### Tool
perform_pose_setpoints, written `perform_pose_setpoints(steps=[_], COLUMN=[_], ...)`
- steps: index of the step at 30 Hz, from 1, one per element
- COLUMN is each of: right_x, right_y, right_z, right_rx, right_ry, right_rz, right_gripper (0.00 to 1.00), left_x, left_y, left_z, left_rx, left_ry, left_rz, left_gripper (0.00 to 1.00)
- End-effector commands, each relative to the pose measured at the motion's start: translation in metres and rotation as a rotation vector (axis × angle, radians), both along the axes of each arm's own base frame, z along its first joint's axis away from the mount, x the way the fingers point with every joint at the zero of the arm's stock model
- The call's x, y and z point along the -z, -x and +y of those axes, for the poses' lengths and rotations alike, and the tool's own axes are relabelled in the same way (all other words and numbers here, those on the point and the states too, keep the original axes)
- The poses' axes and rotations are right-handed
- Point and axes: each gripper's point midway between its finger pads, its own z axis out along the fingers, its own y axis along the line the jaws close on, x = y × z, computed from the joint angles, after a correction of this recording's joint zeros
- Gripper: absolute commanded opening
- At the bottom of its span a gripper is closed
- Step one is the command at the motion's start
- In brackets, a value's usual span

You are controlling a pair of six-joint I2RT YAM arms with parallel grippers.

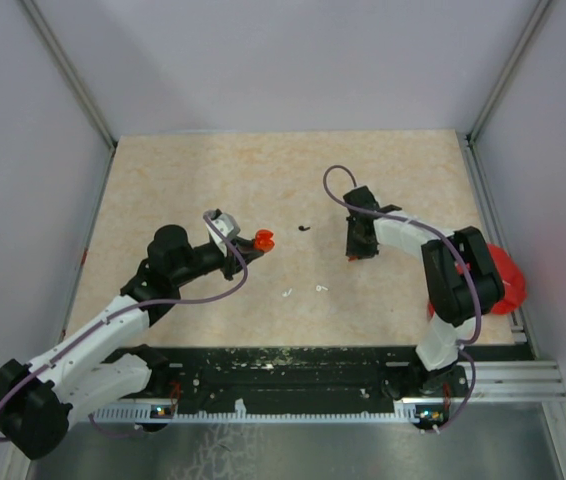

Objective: Insert the wireless bluetooth earbuds into the charging case
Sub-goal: Pick up the earbud from the center of the board.

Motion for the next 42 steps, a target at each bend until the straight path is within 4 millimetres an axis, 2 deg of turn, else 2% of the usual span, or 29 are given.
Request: perform_pose_setpoints(steps=[1, 18, 22, 30, 36, 42], right_x=[0.003, 0.011, 0.002, -0.041, -0.101, -0.171], right_y=[0.000, -0.005, -0.008, -0.016, -0.020, -0.018], right_z=[-0.002, -0.006, -0.003, 0.012, 0.027, 0.049], right_rx=[-0.018, -0.024, -0.050, -0.128, -0.198, -0.273], right_ry=[0.059, 0.095, 0.089, 0.103, 0.112, 0.103], right_rz=[0.021, 0.025, -0.004, -0.130, -0.287, -0.475], right_gripper=[0.27, 0.21, 0.18, 0.15, 0.15, 0.15], left_x=[-0.020, -0.016, -0.013, -0.015, -0.023, -0.026], left_y=[-0.002, -0.003, -0.003, -0.004, -0.008, -0.010], left_z=[-0.004, -0.004, -0.006, -0.011, -0.011, -0.015], left_rx=[0.016, 0.015, 0.022, 0.041, 0.022, 0.015], left_ry=[0.031, 0.021, 0.018, 0.043, 0.076, 0.151], left_rz=[-0.035, -0.028, -0.018, -0.022, -0.049, -0.050], left_gripper=[0.01, 0.01, 0.01, 0.01, 0.01, 0.01])
